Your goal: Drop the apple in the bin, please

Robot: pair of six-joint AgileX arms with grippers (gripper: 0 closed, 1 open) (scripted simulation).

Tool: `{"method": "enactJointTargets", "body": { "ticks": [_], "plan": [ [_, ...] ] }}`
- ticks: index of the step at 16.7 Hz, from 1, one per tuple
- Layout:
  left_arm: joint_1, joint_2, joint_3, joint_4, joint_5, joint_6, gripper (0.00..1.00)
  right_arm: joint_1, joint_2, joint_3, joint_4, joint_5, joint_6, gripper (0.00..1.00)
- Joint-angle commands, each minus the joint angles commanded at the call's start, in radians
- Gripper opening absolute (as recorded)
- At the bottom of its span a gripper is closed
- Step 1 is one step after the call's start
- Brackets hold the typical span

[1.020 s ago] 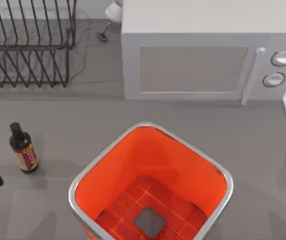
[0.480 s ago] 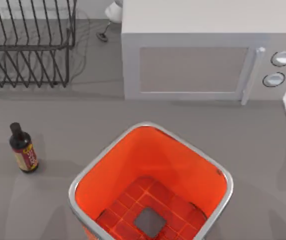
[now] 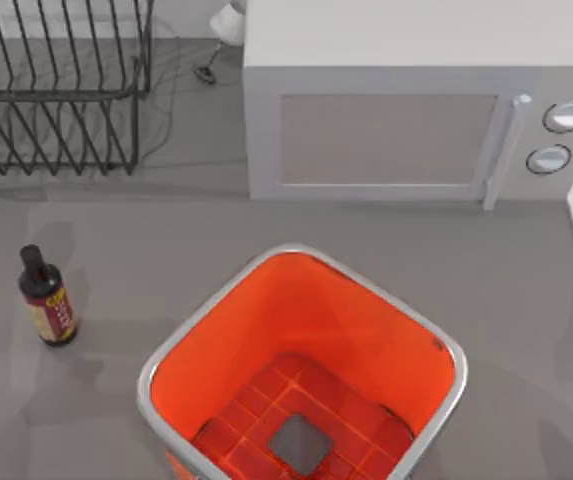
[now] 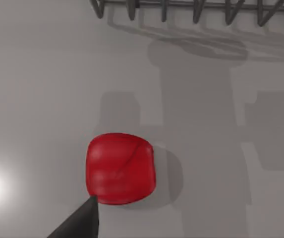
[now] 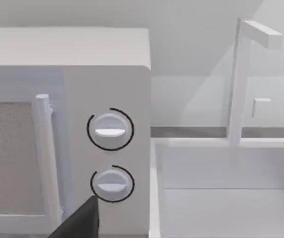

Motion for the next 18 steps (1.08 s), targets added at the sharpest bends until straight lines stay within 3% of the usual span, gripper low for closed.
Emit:
{"method": "enactJointTargets", "body": {
  "ticks": [8, 18],
  "plan": [
    [0.1, 0.64, 0.44, -0.321, -0.006, 0.038, 1.0, 0.0, 0.0, 0.0, 0.0, 0.0, 0.0, 1.0],
    [0.116, 0.75, 0.499, -0.369, -0.009, 0.041, 1.0, 0.0, 0.0, 0.0, 0.0, 0.0, 0.0, 1.0]
  ]
}}
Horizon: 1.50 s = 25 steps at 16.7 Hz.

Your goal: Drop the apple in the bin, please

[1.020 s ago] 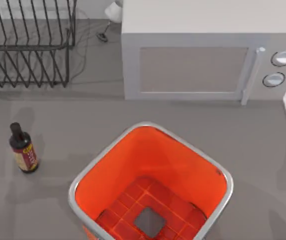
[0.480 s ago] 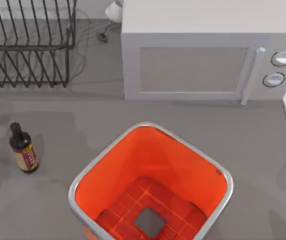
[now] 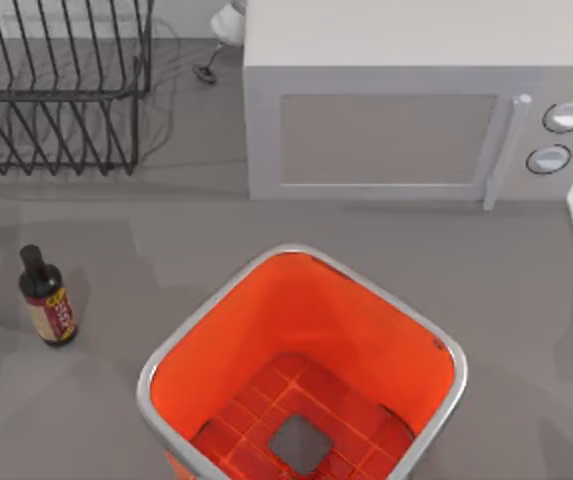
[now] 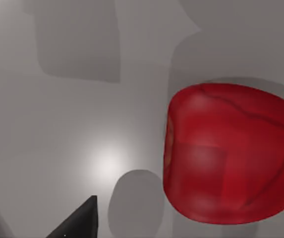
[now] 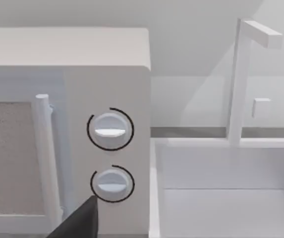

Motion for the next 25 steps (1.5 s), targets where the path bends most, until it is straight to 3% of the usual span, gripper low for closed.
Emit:
{"method": "enactJointTargets", "body": {
  "ticks": [6, 11, 24, 25],
  "plan": [
    [-0.001, 0.099, -0.098, 0.206, 0.001, -0.001, 1.0, 0.0, 0.0, 0.0, 0.0, 0.0, 0.0, 1.0],
    [-0.001, 0.111, -0.109, 0.224, 0.001, -0.001, 1.0, 0.0, 0.0, 0.0, 0.0, 0.0, 0.0, 1.0],
    [-0.001, 0.111, -0.109, 0.224, 0.001, -0.001, 0.02, 0.0, 0.0, 0.0, 0.0, 0.0, 0.0, 1.0],
    [-0.001, 0.111, -0.109, 0.224, 0.001, -0.001, 0.0, 0.0, 0.0, 0.0, 0.0, 0.0, 0.0, 1.0]
  ]
}}
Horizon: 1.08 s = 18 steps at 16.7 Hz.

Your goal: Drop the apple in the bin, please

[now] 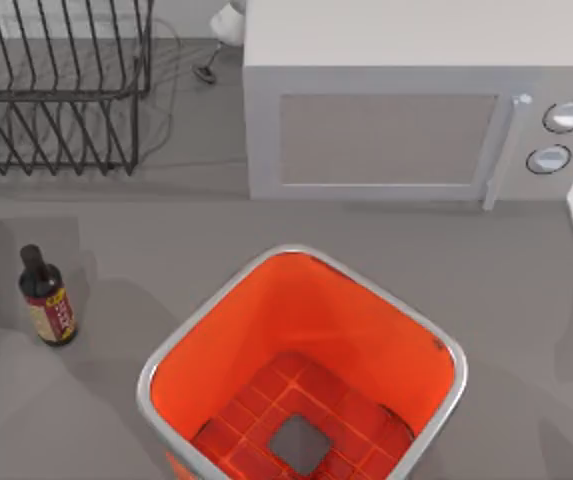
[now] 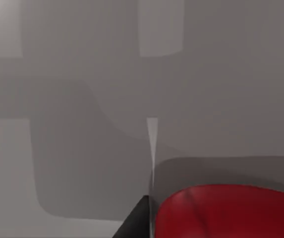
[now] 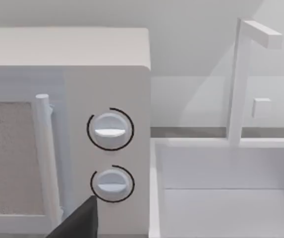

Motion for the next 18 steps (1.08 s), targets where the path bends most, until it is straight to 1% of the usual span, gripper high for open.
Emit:
{"method": "enactJointTargets", "body": {
  "ticks": [7, 9, 11, 14, 18],
  "plan": [
    [0.0, 0.0, 0.0, 0.0, 0.0, 0.0, 0.0, 0.0, 0.0, 0.0, 0.0, 0.0, 0.0, 1.0],
    [0.003, -0.012, 0.007, -0.005, -0.014, 0.008, 0.0, 0.0, 0.0, 0.0, 0.0, 0.0, 0.0, 1.0],
    [0.004, -0.016, 0.043, -0.041, -0.014, 0.007, 0.0, 0.0, 0.0, 0.0, 0.0, 0.0, 0.0, 1.0],
    [0.004, -0.04, 0.151, -0.175, -0.015, 0.006, 0.0, 0.0, 0.0, 0.0, 0.0, 0.0, 0.0, 1.0],
    [0.001, -0.09, 0.322, -0.428, -0.015, 0.005, 0.0, 0.0, 0.0, 0.0, 0.0, 0.0, 0.0, 1.0]
  ]
}}
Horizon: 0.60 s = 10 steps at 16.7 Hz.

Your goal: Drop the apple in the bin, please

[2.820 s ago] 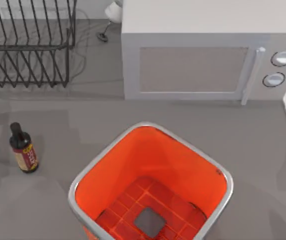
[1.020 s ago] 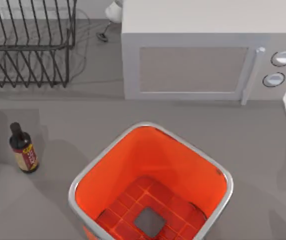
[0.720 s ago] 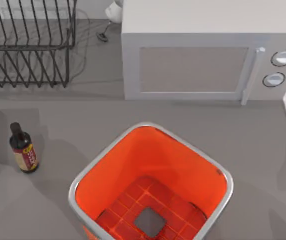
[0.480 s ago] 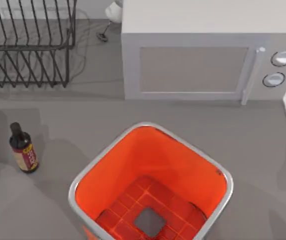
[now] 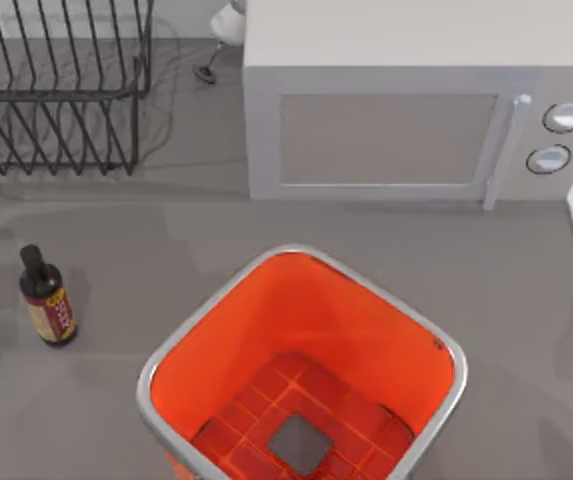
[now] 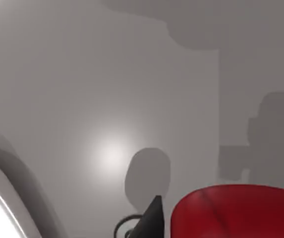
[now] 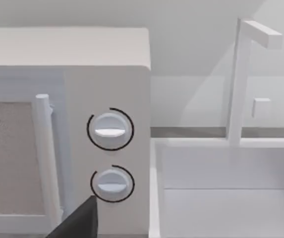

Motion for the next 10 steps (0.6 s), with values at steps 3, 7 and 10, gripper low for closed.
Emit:
{"method": "enactJointTargets", "body": {
  "ticks": [3, 7, 10],
  "plan": [
    [-0.002, -0.037, 0.094, -0.112, 0.0, -0.002, 0.0, 0.0, 0.0, 0.0, 0.0, 0.0, 0.0, 1.0],
    [-0.003, -0.049, 0.114, -0.133, 0.0, -0.002, 0.0, 0.0, 0.0, 0.0, 0.0, 0.0, 0.0, 1.0],
    [-0.012, -0.047, 0.112, -0.132, -0.003, 0.003, 0.0, 0.0, 0.0, 0.0, 0.0, 0.0, 0.0, 1.0]
  ]
}}
